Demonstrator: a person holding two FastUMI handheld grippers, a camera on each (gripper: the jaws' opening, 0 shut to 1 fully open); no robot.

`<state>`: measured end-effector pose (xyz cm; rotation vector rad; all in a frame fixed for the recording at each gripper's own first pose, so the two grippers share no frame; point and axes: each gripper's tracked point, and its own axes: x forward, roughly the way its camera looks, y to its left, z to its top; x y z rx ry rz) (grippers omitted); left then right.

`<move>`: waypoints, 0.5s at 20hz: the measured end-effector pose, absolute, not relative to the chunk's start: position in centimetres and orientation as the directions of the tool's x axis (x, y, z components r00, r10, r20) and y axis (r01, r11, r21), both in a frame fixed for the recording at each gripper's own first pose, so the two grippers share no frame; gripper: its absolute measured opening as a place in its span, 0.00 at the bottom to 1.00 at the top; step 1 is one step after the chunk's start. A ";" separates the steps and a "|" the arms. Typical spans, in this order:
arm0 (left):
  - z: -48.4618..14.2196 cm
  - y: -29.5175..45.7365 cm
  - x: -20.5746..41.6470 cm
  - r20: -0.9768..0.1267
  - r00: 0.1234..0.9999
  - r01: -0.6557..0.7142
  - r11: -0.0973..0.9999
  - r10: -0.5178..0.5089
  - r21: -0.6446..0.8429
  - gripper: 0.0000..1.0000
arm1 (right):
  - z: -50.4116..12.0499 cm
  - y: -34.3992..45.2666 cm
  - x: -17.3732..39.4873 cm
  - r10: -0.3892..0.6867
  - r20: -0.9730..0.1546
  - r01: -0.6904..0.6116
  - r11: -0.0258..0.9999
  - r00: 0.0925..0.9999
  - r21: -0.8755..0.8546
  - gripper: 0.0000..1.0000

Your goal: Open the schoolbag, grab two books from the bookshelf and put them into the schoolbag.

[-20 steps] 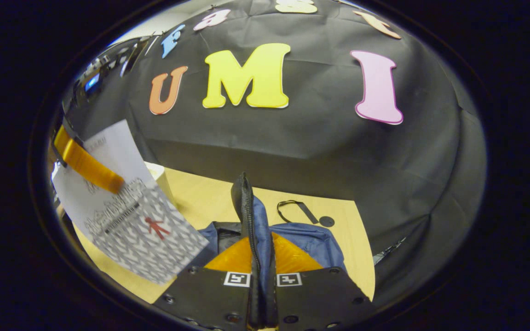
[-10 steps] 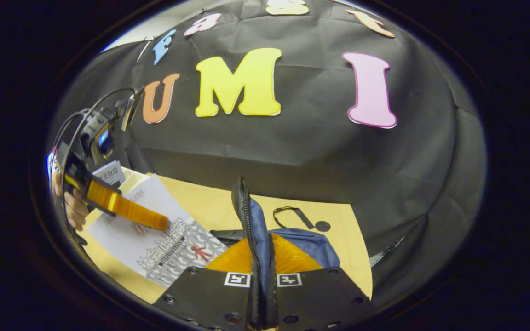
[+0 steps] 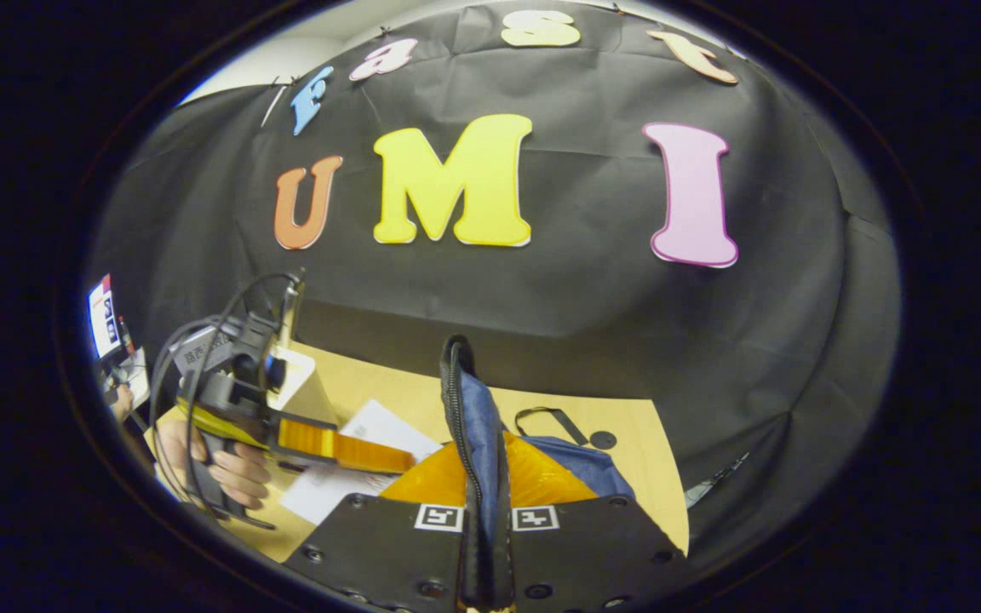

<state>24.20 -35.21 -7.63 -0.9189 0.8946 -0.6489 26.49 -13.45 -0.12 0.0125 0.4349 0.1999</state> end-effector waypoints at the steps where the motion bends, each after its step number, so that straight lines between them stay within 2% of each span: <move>1: -8.0 -35.9 24.3 -0.338 0.490 0.098 0.436 -0.804 -0.894 0.48 | -0.1 -13.2 26.4 0.196 -0.415 -0.194 0.980 0.889 0.046 0.06; 3: -8.8 -37.4 24.8 -0.294 0.494 0.078 0.378 -0.818 -0.922 0.48 | -0.2 -12.3 26.7 0.208 -0.418 -0.208 0.977 0.884 0.046 0.06; 4: -9.5 -38.3 25.1 -0.277 0.498 0.073 0.358 -0.822 -0.931 0.53 | -0.5 -12.0 26.8 0.214 -0.423 -0.212 0.976 0.880 0.051 0.06; 5: -10.3 -39.1 25.2 -0.261 0.496 0.067 0.336 -0.828 -0.939 0.48 | -0.7 -11.8 26.7 0.219 -0.428 -0.216 0.975 0.877 0.057 0.06; 6: -10.9 -39.9 25.4 -0.240 0.497 0.053 0.305 -0.834 -0.951 0.48 | -0.8 -11.5 26.8 0.227 -0.431 -0.221 0.973 0.873 0.066 0.06; 7: -11.5 -40.6 25.5 -0.213 0.494 0.043 0.268 -0.843 -0.963 0.53 | -0.8 -11.3 26.9 0.232 -0.432 -0.225 0.972 0.872 0.068 0.06; 9: -12.4 -42.1 26.1 -0.153 0.496 0.024 0.190 -0.855 -0.982 0.44 | -0.8 -11.0 26.9 0.234 -0.427 -0.233 0.971 0.873 0.056 0.06; 10: -12.8 -42.7 26.5 -0.123 0.501 0.017 0.151 -0.856 -0.988 0.49 | -0.8 -10.8 26.9 0.235 -0.425 -0.236 0.970 0.874 0.053 0.06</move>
